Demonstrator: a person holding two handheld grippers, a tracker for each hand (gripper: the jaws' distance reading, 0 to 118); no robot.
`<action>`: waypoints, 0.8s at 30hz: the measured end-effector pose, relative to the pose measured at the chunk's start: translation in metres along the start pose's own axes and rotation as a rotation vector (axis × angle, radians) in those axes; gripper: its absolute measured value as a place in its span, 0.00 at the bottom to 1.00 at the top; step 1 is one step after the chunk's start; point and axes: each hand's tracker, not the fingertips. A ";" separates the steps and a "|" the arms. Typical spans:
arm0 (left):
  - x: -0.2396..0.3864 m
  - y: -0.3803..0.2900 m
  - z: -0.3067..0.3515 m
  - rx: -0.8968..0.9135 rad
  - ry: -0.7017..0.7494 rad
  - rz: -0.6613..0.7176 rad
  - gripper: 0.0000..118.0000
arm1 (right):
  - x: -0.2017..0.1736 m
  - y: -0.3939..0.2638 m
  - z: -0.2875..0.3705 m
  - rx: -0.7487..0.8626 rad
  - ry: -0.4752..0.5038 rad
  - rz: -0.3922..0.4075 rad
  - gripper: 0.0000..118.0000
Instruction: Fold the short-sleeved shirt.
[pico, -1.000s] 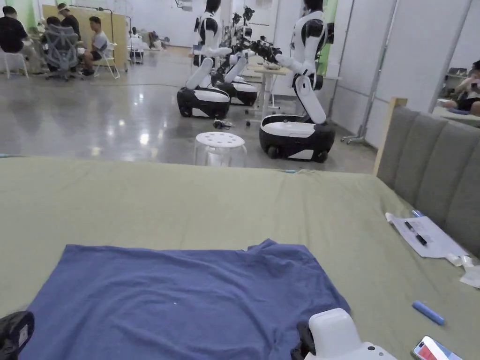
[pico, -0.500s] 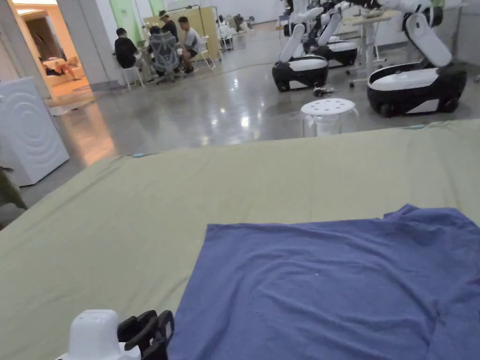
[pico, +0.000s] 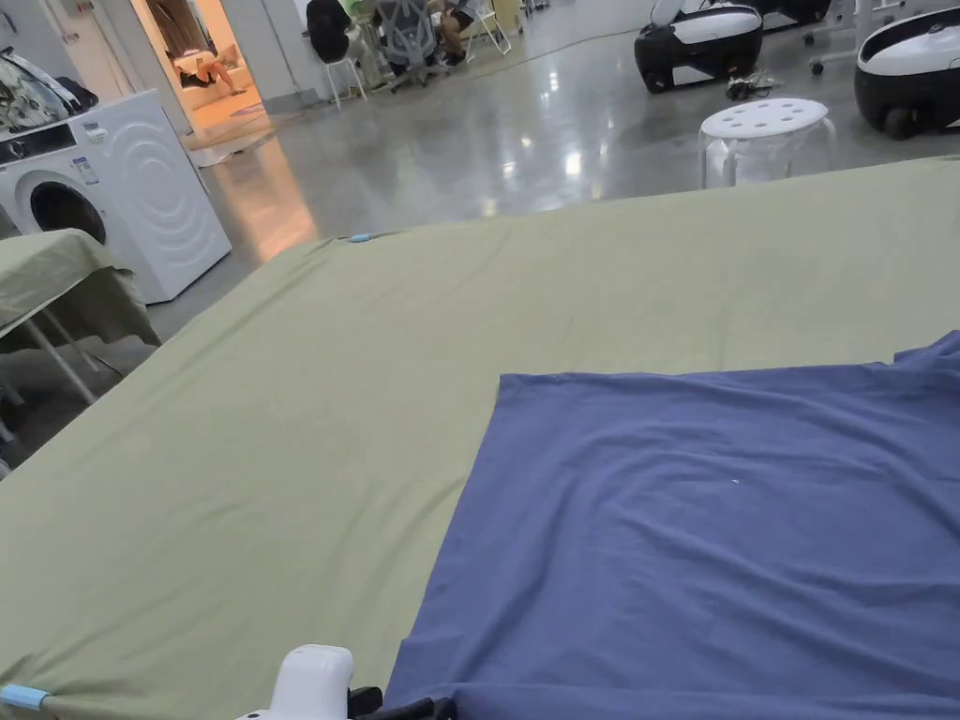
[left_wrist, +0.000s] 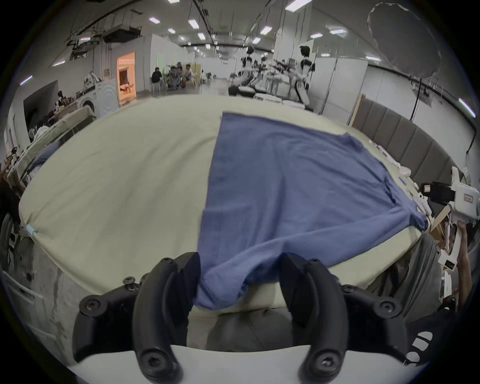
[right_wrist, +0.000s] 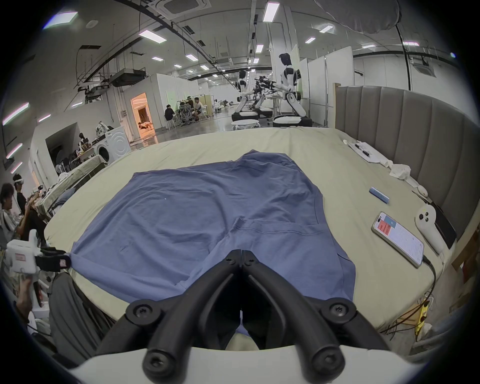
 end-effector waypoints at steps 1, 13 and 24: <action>0.001 0.000 -0.006 -0.037 -0.015 0.009 0.50 | 0.001 0.000 0.001 -0.003 -0.001 -0.005 0.00; 0.022 0.010 -0.020 -0.080 0.029 -0.117 0.10 | 0.051 -0.002 0.054 0.010 -0.155 -0.057 0.47; 0.036 0.014 -0.011 -0.071 0.016 -0.073 0.10 | 0.071 -0.038 0.019 -0.231 -0.145 -0.176 0.44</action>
